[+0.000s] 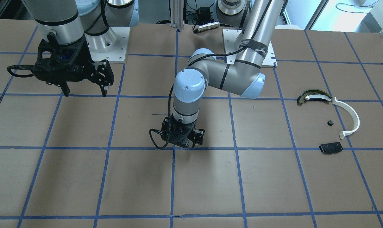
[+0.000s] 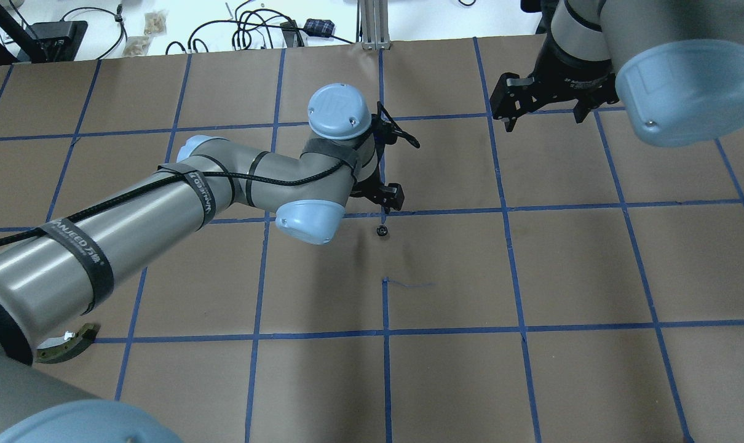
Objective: Place bearing gear from tray to pile
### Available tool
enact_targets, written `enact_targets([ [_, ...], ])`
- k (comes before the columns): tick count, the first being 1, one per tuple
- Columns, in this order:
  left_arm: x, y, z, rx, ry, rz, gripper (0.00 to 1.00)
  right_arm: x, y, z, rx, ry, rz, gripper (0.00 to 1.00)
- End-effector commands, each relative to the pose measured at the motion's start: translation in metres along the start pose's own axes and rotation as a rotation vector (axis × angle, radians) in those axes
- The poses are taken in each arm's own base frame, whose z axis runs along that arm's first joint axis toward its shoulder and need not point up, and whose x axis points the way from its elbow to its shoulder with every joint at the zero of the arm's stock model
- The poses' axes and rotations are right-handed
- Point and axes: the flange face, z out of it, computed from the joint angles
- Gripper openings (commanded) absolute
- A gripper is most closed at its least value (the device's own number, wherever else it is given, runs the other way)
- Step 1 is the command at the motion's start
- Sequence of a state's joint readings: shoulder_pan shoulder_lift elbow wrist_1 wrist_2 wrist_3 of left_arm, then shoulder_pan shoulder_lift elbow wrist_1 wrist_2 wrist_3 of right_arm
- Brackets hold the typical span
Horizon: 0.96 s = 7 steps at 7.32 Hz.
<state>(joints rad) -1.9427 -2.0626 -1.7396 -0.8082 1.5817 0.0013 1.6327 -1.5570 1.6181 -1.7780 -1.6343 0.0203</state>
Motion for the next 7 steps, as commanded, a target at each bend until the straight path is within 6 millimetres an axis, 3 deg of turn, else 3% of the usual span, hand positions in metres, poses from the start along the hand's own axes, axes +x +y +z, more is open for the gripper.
enact_targets([
  [1, 0.014, 0.003, 0.031, -0.03, -0.033, 0.01, 1.0, 0.001, 0.001, -0.015, -0.014, -0.003, 0.034, 1.0],
  [3, 0.018, 0.005, 0.043, -0.051, -0.019, 0.014, 1.0, 0.0, -0.002, -0.016, -0.018, -0.012, 0.037, 1.0],
  [7, 0.021, 0.009, 0.044, -0.089, 0.003, 0.01, 1.0, 0.004, 0.0, -0.011, -0.026, -0.009, 0.061, 1.0],
])
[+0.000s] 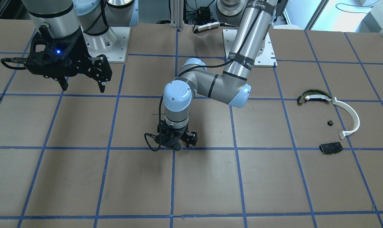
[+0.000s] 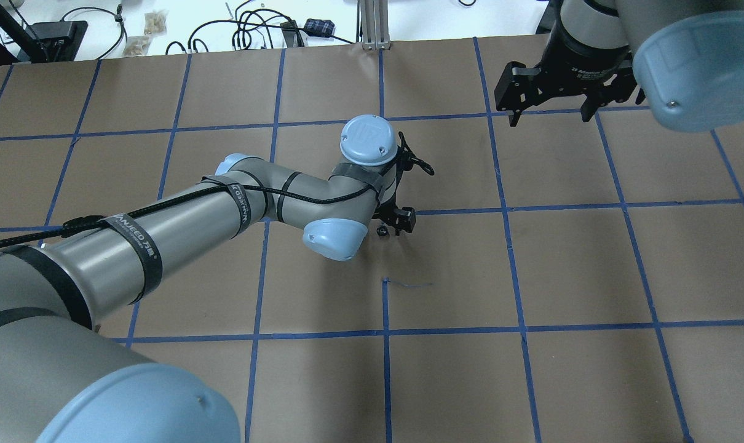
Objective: Place bearing gear from tray to pile
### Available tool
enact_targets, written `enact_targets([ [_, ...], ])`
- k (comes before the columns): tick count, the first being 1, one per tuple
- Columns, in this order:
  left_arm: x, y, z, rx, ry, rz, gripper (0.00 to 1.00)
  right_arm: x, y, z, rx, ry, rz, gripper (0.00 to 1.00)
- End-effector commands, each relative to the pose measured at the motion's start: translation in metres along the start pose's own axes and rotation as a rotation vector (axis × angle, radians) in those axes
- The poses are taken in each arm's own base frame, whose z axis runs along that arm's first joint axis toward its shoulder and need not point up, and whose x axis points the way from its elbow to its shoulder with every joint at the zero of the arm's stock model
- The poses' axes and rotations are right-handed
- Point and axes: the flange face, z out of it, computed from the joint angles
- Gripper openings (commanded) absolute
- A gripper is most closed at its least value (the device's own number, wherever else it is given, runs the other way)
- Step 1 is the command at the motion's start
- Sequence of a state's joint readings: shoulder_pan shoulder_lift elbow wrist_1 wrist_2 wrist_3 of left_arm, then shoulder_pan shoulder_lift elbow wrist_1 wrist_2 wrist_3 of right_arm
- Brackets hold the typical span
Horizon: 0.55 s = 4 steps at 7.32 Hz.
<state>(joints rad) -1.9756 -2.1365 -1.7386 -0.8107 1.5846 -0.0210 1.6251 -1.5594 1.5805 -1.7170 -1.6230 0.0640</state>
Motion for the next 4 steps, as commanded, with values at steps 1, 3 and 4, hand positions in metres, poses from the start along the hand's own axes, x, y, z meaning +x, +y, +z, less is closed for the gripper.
enact_targets([
  [1, 0.0004, 0.0038, -0.0035, -0.029, 0.004, -0.002, 0.96, 0.0003, 0.0012, 0.0004, -0.004, 0.0, 0.091, 1.0],
  [3, 0.0005, 0.0036, -0.0002, -0.036, 0.004, -0.001, 0.7, 0.0002, 0.0012, 0.0028, -0.014, 0.002, 0.126, 1.0],
  [4, 0.001, 0.003, 0.0038, -0.04, 0.008, -0.001, 0.54, -0.0002, 0.0001, 0.0029, -0.009, -0.002, 0.128, 1.0],
])
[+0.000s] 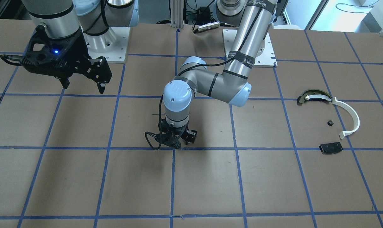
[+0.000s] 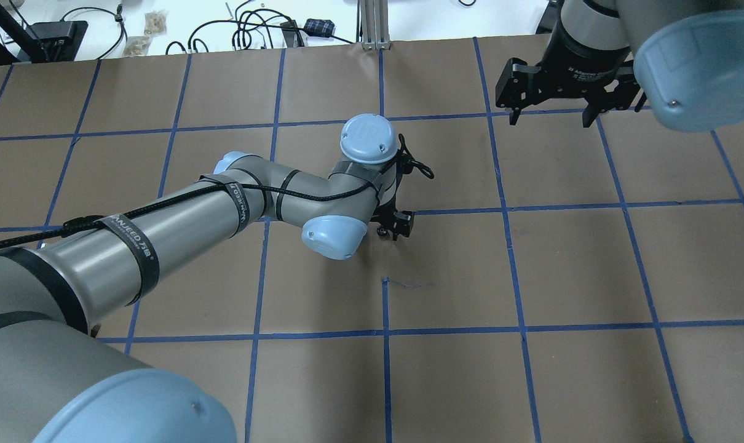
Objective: Place bearing gear from tray to pile
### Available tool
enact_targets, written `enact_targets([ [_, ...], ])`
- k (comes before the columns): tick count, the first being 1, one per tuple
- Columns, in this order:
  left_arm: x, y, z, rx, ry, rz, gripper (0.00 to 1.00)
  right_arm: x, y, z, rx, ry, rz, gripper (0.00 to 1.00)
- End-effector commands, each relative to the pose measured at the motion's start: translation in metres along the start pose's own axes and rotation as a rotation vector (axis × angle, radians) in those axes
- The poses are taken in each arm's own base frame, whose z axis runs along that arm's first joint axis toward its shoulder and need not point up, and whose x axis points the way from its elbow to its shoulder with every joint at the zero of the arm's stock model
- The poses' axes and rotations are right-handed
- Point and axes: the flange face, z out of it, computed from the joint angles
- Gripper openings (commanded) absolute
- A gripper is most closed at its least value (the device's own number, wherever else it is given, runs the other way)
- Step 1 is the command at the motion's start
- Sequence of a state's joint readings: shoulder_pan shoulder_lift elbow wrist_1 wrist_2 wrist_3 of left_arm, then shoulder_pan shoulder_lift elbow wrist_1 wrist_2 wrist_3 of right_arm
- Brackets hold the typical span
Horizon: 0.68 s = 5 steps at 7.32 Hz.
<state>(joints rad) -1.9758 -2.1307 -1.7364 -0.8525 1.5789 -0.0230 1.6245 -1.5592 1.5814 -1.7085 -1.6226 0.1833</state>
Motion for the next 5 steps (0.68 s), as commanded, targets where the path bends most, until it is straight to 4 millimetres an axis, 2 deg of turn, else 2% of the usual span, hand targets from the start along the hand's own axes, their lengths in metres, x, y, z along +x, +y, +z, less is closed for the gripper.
enact_targets([
  [1, 0.001, -0.004, 0.0, 0.004, 0.005, -0.002, 0.53, -0.001, -0.001, 0.005, -0.007, 0.0, 0.008, 1.0],
  [2, 0.001, -0.005, 0.0, 0.007, 0.005, 0.0, 0.38, -0.001, -0.002, 0.011, -0.019, 0.001, 0.008, 1.0],
  [3, 0.001, -0.005, 0.0, 0.007, 0.007, -0.002, 0.13, 0.003, -0.007, 0.006, -0.008, 0.004, 0.016, 1.0],
  [4, 0.001, -0.005, 0.0, 0.007, 0.007, 0.0, 0.0, 0.0, -0.005, 0.0, 0.002, -0.001, 0.009, 1.0],
  [5, 0.001, -0.005, -0.003, 0.012, 0.005, 0.0, 0.0, -0.001, -0.007, 0.004, -0.001, -0.001, 0.008, 1.0],
])
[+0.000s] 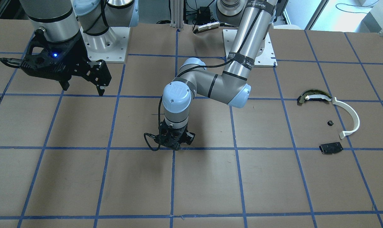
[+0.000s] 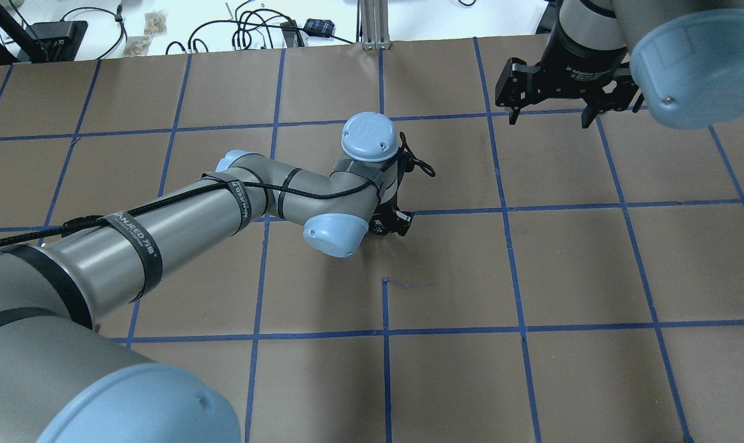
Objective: Place bearing gear from tray to pile
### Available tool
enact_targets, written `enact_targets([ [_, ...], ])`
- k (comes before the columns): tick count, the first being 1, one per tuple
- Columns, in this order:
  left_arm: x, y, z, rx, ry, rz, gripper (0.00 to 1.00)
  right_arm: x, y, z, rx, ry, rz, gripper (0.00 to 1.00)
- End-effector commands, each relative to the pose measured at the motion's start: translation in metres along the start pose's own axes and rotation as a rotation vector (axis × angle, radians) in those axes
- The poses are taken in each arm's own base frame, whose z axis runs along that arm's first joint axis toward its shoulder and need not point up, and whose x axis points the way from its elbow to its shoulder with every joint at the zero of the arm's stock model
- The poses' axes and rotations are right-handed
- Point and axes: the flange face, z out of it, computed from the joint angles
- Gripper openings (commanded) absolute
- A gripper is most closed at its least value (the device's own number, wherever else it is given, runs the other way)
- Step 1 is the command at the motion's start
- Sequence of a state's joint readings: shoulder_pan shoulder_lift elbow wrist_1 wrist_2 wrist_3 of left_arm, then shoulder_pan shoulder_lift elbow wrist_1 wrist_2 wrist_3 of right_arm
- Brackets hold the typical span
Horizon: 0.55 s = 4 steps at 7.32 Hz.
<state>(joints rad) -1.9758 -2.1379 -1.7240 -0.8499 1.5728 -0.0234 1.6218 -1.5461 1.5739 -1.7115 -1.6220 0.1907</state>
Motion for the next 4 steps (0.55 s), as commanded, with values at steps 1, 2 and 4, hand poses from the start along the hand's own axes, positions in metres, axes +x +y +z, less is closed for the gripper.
enact_targets([
  [1, -0.002, -0.001, -0.011, 0.019, -0.004, -0.001, 0.0, -0.001, -0.001, -0.003, 0.018, 0.0, -0.013, 1.0],
  [2, -0.008, -0.003, -0.021, 0.032, -0.007, -0.009, 0.0, 0.0, 0.002, -0.009, 0.032, 0.011, -0.015, 1.0],
  [4, -0.077, -0.011, -0.032, -0.009, -0.011, -0.105, 0.0, -0.001, 0.005, -0.008, 0.028, -0.005, -0.005, 1.0],
])
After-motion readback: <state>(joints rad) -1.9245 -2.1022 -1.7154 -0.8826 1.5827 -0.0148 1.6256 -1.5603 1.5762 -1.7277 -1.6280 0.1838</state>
